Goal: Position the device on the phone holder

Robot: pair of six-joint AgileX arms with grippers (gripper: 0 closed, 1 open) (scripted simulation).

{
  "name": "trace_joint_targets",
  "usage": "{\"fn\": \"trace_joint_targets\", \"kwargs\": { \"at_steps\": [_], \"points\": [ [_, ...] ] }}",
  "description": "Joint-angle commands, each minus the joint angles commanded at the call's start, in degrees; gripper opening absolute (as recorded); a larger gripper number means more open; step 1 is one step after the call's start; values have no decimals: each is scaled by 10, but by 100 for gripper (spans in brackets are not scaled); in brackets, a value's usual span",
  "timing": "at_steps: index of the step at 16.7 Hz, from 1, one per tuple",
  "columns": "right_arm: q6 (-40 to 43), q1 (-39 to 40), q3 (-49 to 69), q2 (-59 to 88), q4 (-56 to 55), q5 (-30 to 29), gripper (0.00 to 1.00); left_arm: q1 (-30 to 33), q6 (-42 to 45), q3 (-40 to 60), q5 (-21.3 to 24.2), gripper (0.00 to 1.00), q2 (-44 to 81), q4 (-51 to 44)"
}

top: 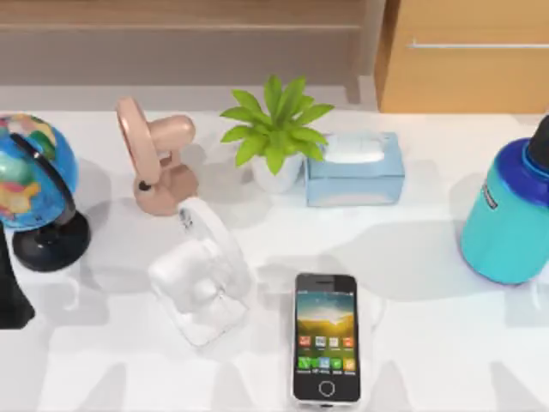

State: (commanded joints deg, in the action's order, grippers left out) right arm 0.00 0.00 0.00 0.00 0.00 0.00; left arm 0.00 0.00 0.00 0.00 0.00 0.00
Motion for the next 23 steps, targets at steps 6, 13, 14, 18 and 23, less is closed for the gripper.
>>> {"fn": "trace_joint_targets", "kwargs": {
  "at_steps": [6, 13, 14, 18, 23],
  "points": [
    [-29, 25, 35, 56, 44, -3, 100, 0, 0, 0, 0, 100, 0, 0],
    [-153, 158, 202, 382, 294, -11, 100, 0, 0, 0, 0, 100, 0, 0],
    [-176, 182, 234, 451, 334, -15, 100, 0, 0, 0, 0, 100, 0, 0],
    [-278, 277, 376, 698, 448, -27, 100, 0, 0, 0, 0, 100, 0, 0],
    [-400, 387, 562, 898, 521, -37, 100, 0, 0, 0, 0, 100, 0, 0]
  ]
}}
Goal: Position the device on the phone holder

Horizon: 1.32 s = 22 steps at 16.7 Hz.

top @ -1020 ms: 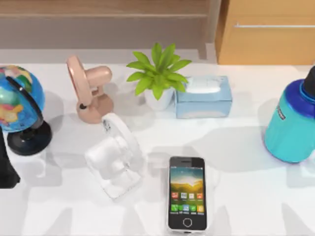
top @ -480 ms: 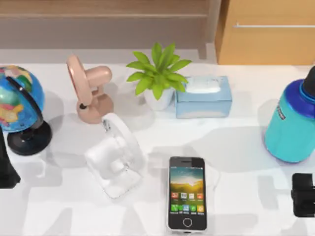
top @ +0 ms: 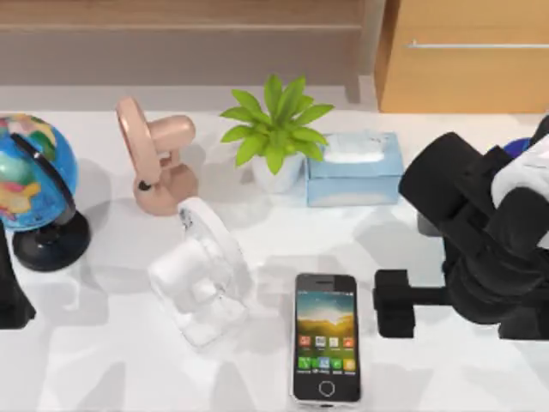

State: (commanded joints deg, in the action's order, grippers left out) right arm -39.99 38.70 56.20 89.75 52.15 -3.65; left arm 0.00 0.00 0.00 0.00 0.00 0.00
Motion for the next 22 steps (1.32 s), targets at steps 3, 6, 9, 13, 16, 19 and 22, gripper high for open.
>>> {"fn": "trace_joint_targets", "kwargs": {
  "at_steps": [3, 6, 9, 13, 16, 19, 22],
  "points": [
    [-60, 59, 105, 91, 12, -5, 100, 0, 0, 0, 0, 100, 0, 0],
    [-113, 103, 184, 164, 17, -10, 100, 0, 0, 0, 0, 100, 0, 0],
    [-142, 121, 218, 197, 18, -15, 100, 0, 0, 0, 0, 100, 0, 0],
    [-142, 121, 218, 197, 18, -15, 100, 0, 0, 0, 0, 100, 0, 0],
    [-142, 120, 208, 190, 15, -15, 100, 0, 0, 0, 0, 100, 0, 0],
    [-145, 125, 168, 172, -6, -16, 100, 0, 0, 0, 0, 100, 0, 0],
    [-148, 129, 126, 175, -49, -16, 100, 0, 0, 0, 0, 100, 0, 0]
  ]
}}
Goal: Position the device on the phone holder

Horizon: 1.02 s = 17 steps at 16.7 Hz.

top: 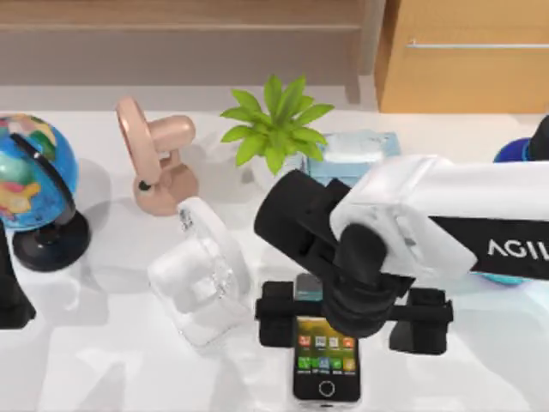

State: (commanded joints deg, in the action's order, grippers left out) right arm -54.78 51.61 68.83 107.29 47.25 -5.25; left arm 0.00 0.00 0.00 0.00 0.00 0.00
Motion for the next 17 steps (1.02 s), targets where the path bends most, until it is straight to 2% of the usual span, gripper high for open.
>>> {"fn": "trace_joint_targets", "kwargs": {
  "at_steps": [6, 13, 17],
  "points": [
    [11, -14, -3, 81, -82, 0, 100, 0, 0, 0, 0, 100, 0, 0],
    [15, -18, 20, 109, -93, 1, 100, 0, 0, 0, 0, 100, 0, 0],
    [15, -18, 20, 109, -93, 1, 70, 0, 0, 0, 0, 100, 0, 0]
  ]
}}
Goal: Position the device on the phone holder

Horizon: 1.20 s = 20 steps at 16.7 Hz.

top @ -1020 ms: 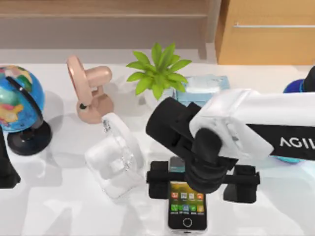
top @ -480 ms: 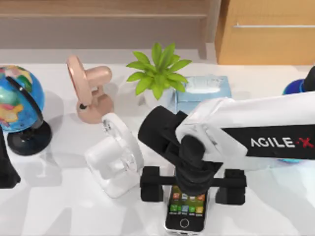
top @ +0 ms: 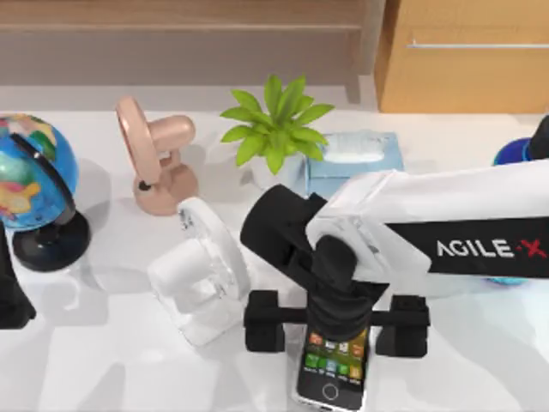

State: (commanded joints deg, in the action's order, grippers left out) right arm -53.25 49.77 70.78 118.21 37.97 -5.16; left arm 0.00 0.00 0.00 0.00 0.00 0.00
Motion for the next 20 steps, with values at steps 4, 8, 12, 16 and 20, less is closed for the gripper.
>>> {"fn": "trace_joint_targets", "kwargs": {
  "at_steps": [4, 8, 12, 16, 20],
  "points": [
    [0, 0, 0, 0, 0, 0, 40, 0, 0, 0, 0, 100, 0, 0],
    [0, 0, 0, 0, 0, 0, 10, 0, 0, 0, 0, 100, 0, 0],
    [0, 0, 0, 0, 0, 0, 0, 0, 0, 0, 0, 100, 0, 0],
    [0, 0, 0, 0, 0, 0, 0, 0, 0, 0, 0, 100, 0, 0],
    [-9, 11, -11, -44, 49, 8, 0, 0, 0, 0, 0, 100, 0, 0]
  ]
}}
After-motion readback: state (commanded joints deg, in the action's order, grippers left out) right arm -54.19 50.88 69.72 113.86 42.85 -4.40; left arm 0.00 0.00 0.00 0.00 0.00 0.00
